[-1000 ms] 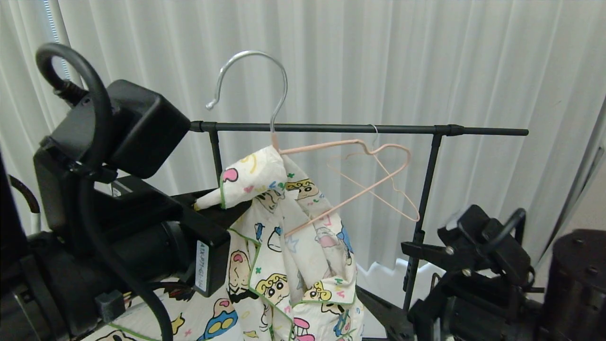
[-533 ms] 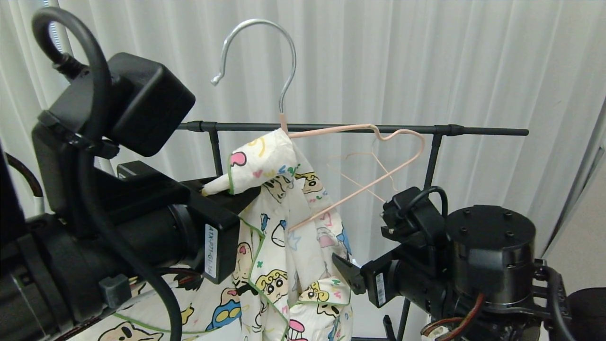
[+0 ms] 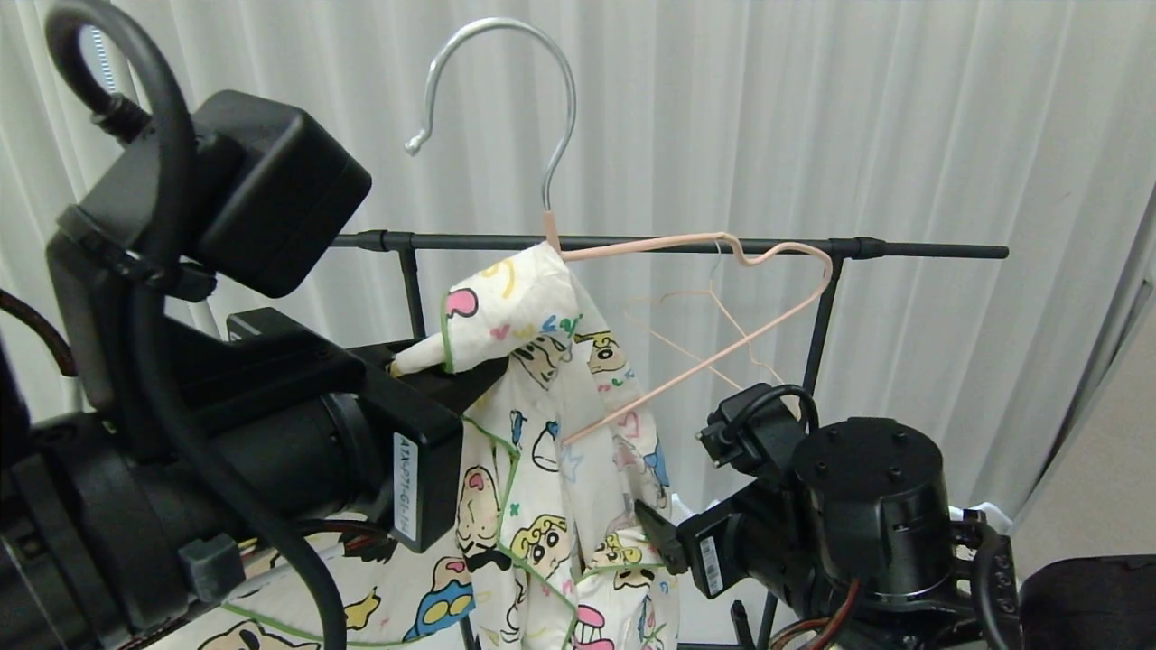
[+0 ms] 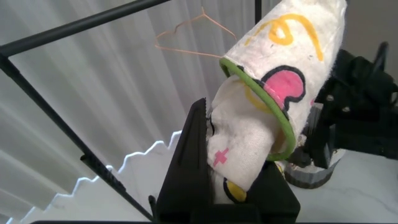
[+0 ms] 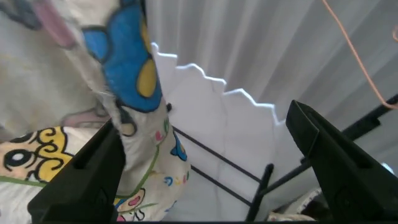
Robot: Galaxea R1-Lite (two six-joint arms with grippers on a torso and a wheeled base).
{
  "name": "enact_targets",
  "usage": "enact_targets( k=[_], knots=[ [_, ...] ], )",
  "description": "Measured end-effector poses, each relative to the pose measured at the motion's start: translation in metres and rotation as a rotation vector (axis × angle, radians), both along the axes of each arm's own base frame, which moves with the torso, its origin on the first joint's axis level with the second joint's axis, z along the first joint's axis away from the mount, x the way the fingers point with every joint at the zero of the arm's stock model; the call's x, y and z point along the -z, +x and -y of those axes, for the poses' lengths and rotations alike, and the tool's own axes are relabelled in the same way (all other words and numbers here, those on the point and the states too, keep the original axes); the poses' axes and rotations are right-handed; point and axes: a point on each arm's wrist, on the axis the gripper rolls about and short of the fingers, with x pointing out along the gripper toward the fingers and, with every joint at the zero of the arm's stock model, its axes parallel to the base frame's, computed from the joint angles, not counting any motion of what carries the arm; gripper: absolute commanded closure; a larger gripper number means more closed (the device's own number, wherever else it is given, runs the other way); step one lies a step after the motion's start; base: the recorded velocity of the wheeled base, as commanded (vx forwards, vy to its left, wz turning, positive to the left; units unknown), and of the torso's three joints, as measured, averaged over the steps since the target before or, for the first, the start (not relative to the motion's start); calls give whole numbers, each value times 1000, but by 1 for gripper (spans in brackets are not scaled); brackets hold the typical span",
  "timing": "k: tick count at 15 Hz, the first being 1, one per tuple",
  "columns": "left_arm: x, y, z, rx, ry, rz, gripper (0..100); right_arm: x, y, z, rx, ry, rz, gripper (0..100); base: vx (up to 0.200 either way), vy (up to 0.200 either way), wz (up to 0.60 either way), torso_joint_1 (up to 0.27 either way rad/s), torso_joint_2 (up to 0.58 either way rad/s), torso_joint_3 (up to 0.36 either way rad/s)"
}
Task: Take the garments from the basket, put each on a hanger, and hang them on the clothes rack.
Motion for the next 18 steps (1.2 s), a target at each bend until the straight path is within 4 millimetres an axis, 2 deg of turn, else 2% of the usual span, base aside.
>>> enact_targets(
  k=[4,7,10,13,18],
  knots=[
    [1,-1,-1,1,5,-2,100,8,25,20,187,-84,-2,0,0,0,0,0,0,0],
    [8,-2,-1,3,28,-14,100,6,50,45,320,-118,20,0,0,0,0,0,0,0],
    [24,-2,-3,0,77,-40,100,-3,71,75,427,-140,46,0,0,0,0,0,0,0],
    [40,-5,-7,5,142,-52,100,-14,76,92,474,-137,71,0,0,0,0,0,0,0],
    [67,-5,-20,-82,290,-57,100,-27,71,99,473,-136,109,0,0,0,0,0,0,0]
  ],
)
